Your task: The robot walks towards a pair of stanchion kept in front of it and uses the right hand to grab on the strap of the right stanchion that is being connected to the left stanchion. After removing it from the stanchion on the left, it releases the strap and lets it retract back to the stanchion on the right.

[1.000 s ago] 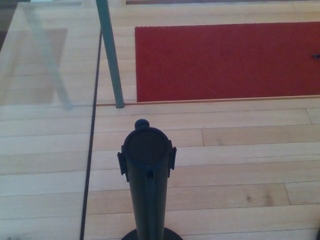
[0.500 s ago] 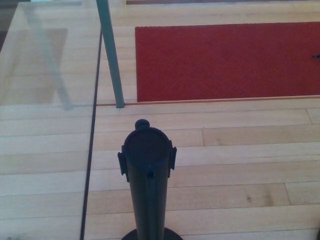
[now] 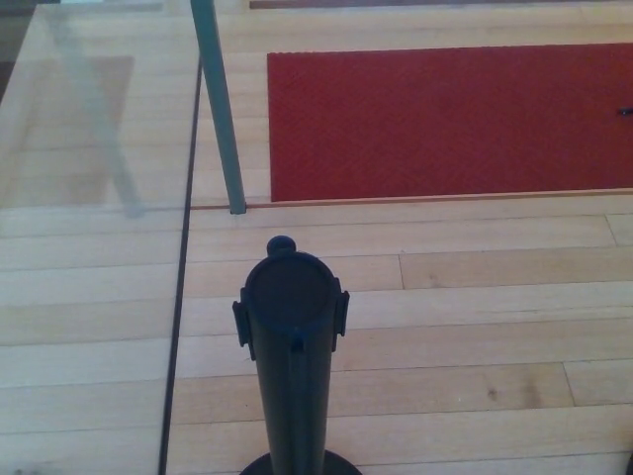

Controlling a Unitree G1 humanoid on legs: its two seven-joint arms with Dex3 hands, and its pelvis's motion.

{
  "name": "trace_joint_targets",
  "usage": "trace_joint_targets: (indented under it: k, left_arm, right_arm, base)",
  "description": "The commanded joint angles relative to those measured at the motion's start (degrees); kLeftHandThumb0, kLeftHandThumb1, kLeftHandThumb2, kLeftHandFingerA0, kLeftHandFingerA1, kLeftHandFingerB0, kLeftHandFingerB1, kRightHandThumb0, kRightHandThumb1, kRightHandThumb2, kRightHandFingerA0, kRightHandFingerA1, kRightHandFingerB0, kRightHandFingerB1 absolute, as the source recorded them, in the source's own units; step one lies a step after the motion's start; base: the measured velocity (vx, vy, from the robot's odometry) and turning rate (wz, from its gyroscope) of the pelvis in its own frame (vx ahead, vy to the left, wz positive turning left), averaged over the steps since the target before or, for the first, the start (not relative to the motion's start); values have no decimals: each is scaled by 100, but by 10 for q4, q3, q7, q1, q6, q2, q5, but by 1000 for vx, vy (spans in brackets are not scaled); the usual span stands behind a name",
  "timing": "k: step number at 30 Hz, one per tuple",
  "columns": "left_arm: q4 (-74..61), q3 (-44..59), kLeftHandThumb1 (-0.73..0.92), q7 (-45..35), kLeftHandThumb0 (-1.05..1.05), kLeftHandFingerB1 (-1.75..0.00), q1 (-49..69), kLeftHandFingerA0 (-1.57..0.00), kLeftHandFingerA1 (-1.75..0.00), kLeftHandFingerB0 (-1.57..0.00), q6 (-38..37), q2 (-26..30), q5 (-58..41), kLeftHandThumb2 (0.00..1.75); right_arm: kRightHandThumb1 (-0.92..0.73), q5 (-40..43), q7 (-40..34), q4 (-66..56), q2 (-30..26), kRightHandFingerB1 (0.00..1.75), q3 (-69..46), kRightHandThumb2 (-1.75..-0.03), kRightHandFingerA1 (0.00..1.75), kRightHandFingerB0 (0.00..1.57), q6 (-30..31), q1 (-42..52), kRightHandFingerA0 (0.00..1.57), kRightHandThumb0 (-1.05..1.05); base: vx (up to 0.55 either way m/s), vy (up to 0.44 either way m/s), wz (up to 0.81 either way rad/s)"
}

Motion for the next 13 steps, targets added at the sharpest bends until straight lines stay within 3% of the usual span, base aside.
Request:
trace_joint_targets:
  k: [1,9,10,13]
  left_arm:
    - [0,9,-36,-3,-33,-84,5,-157,-99,-148,5,6,-8,163]
    - [1,17,-35,-6,-34,-86,5,-157,-102,-148,7,6,-9,162]
    - [1,14,-37,-3,-34,-76,6,-157,-94,-142,6,7,-5,175]
    - [1,11,-37,1,-34,-76,7,-157,-94,-142,5,8,-1,175]
  right_arm:
    - [-77,12,2,5,-10,44,-3,-64,66,75,-13,5,97,-9]
    - [-77,15,4,5,-9,46,0,-63,66,75,-12,5,94,-10]
    - [-79,15,6,4,-8,45,0,-63,66,74,-9,6,89,-7]
    - [-79,17,9,4,-7,45,1,-63,66,74,-6,8,89,-7]
  base:
    - [0,0,0]
    - [0,0,0]
    - [0,0,0]
    - [0,0,0]
